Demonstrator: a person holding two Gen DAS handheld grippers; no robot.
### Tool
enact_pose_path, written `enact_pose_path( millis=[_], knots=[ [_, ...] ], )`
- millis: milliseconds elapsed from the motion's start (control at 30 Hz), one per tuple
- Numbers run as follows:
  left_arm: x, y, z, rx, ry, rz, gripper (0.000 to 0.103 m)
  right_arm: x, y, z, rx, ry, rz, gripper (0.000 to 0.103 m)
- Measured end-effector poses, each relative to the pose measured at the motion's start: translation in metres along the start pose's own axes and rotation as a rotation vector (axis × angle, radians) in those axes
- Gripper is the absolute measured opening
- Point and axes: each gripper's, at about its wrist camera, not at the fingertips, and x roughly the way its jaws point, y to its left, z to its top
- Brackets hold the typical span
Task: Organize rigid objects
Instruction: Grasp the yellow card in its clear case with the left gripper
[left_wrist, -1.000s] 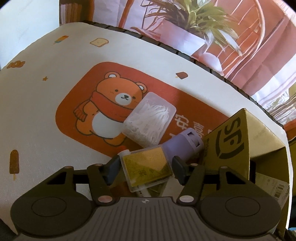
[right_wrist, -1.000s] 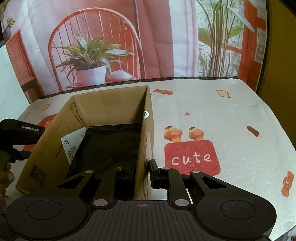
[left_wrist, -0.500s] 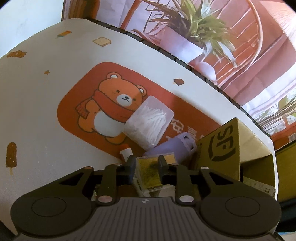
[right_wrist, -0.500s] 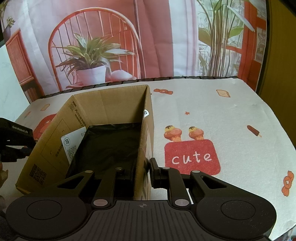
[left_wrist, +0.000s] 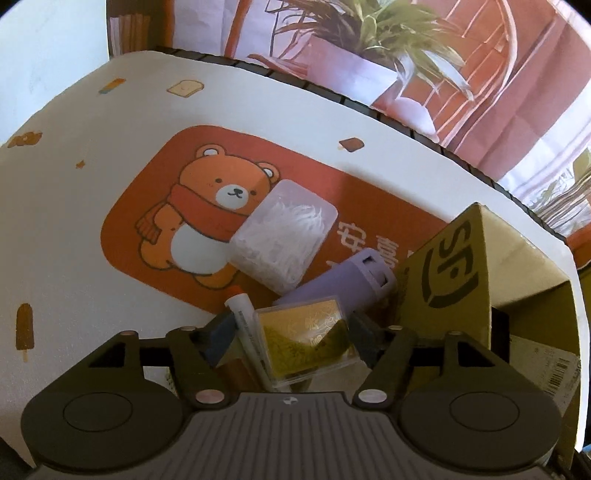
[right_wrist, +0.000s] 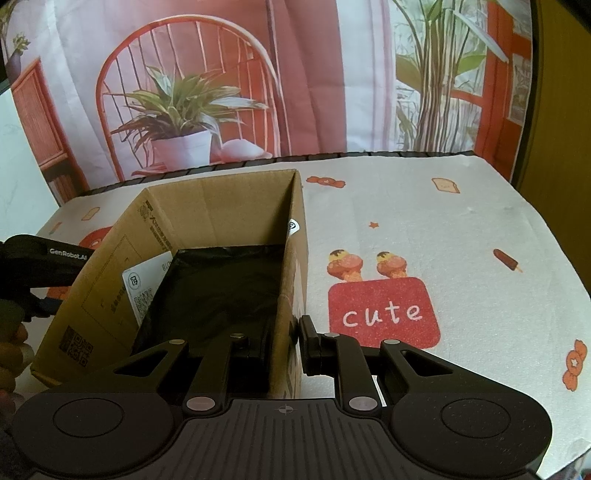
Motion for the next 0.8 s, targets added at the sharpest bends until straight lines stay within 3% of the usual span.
enact_pose_path(
  millis=[167, 400, 733, 800],
  knots=[
    [-0.001, 0.004, -0.002, 0.018, -0.016, -0.018, 0.071, 0.000, -0.001, 0.000, -0.001, -0.002, 0.001, 0.017],
    [-0.012, 0.031, -0.001, -0.030, -0.051, -0.096, 0.029, -0.001, -0.001, 0.001, 0.000, -0.001, 0.001, 0.017],
    [-0.015, 0.062, 0.001, -0.119, -0.018, -0.065, 0.025, -0.001, 0.000, 0.000, -0.001, -0.002, 0.001, 0.017],
    [-0.018, 0.060, 0.004, -0.131, -0.021, -0.079, 0.030, -0.001, 0.000, 0.000, 0.000, -0.001, 0.002, 0.017]
  ],
)
